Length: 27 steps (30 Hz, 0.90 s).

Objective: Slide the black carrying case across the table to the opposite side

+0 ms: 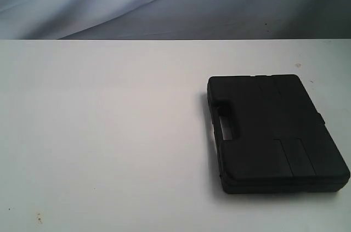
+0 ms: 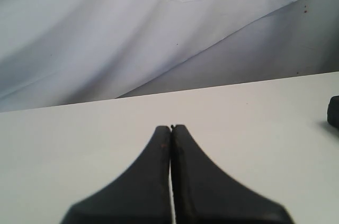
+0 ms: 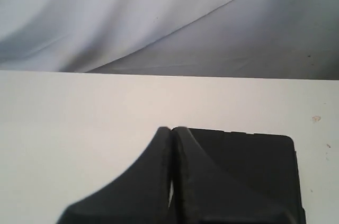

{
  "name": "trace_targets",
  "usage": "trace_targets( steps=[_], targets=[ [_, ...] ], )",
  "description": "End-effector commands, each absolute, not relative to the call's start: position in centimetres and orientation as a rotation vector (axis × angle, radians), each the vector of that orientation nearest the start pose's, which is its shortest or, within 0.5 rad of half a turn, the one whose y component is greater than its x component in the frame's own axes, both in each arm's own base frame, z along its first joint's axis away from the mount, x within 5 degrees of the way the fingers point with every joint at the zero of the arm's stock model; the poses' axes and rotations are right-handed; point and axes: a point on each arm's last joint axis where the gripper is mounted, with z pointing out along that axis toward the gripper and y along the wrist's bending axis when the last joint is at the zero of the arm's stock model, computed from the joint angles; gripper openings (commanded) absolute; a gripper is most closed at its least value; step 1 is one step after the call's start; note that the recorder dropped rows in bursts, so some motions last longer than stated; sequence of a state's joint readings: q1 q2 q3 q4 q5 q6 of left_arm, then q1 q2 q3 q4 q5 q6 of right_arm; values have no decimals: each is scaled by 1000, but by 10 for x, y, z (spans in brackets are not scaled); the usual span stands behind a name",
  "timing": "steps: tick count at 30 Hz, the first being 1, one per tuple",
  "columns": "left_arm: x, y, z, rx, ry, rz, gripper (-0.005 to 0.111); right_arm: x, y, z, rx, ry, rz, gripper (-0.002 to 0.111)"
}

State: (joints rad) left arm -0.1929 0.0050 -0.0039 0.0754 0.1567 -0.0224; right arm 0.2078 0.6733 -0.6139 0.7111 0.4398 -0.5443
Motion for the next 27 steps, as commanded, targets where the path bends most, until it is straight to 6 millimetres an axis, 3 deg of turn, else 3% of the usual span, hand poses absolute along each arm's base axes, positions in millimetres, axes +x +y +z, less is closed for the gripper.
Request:
trace_targets(
  steps=[1,11,19,27],
  targets=[
    [55,-10,199,187,1627,-96,0,146,61,336,-328,1929,511,0],
    [55,-10,199,187,1627,-96,0,196,78,322,-348,2090,554,0],
    [55,-10,199,187,1627,-96,0,223,127,307,-467,2208,623,0],
    [55,-10,199,187,1627,-96,0,243,180,293,-568,2315,523,0]
  ],
)
